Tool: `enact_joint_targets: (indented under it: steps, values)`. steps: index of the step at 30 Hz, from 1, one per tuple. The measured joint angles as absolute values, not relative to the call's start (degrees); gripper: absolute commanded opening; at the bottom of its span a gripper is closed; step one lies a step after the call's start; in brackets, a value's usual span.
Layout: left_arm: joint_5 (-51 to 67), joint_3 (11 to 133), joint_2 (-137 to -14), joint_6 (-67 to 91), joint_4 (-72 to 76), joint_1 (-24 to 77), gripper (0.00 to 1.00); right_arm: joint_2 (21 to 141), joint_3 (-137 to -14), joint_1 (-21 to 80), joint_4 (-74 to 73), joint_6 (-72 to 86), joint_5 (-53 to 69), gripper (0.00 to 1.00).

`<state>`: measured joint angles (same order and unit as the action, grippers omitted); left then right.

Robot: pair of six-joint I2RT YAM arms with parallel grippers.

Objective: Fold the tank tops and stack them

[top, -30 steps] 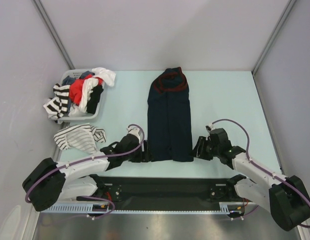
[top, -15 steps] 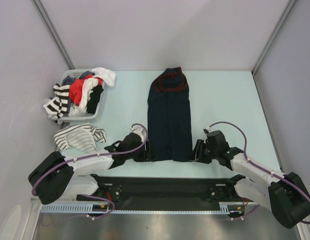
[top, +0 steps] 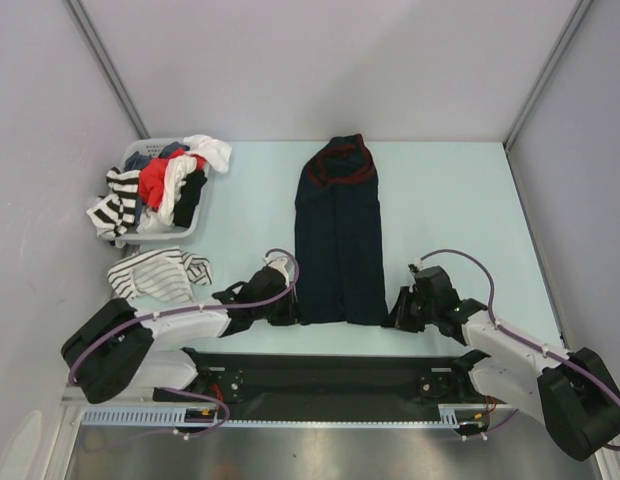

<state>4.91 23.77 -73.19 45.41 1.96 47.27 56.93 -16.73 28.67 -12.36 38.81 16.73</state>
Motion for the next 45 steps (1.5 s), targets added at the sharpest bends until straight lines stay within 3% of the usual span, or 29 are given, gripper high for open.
enact_joint_targets:
  steps: [14, 15, 17, 18, 20, 21, 24, 27, 33, 36, 38, 43, 45]
  values:
    - [3.2, 23.7, -65.3, 43.5, -8.6, 47.5, 0.04, 49.5, -16.9, 31.1, -19.9, 40.3, 15.1, 0.04]
    - [3.2, 23.7, -65.1, 43.4, -9.0, 47.5, 0.11, 49.5, -17.0, 31.1, -20.3, 40.4, 14.9, 0.06]
    - [3.2, 23.7, -64.9, 43.0, -9.7, 47.5, 0.26, 49.5, -17.1, 31.2, -20.7, 40.7, 14.8, 0.25]
    - [3.2, 23.7, -64.9, 42.8, -10.1, 47.5, 0.28, 49.6, -17.1, 31.4, -20.9, 41.0, 14.8, 0.39]
    - [3.2, 23.6, -64.9, 42.8, -10.6, 47.5, 0.4, 49.6, -17.1, 32.3, -21.3, 41.2, 14.7, 0.48]
    - [3.2, 23.3, -64.9, 42.9, -10.7, 47.5, 0.51, 49.6, -17.2, 33.0, -21.5, 41.2, 14.7, 0.53]
    - [3.4, 22.9, -63.6, 43.0, -10.3, 47.7, 0.68, 49.5, -17.8, 34.2, -21.6, 41.5, 14.4, 0.53]
    - [3.2, 22.2, -61.3, 43.5, -10.8, 47.7, 0.76, 49.4, -18.1, 34.3, -22.3, 41.5, 13.9, 0.5]
    - [2.6, 21.7, -58.6, 43.5, -12.2, 47.7, 0.75, 49.5, -18.8, 34.0, -23.0, 41.3, 13.0, 0.5]
    - [2.5, 21.7, -59.0, 43.5, -11.9, 47.6, 0.66, 49.9, -19.6, 33.0, -22.9, 40.9, 13.1, 0.45]
    - [2.7, 21.7, -60.3, 43.6, -11.2, 47.4, 0.55, 50.5, -19.9, 32.1, -22.8, 40.5, 13.2, 0.4]
    - [3.7, 21.8, -63.7, 43.6, -7.9, 47.2, 0.46, 51.0, -20.1, 31.3, -22.9, 40.2, 13.6, 0.27]
    - [3.9, 21.8, -64.7, 43.7, -6.7, 47.1, 0.3, 50.8, -20.1, 31.3, -22.9, 40.3, 13.8, 0.19]
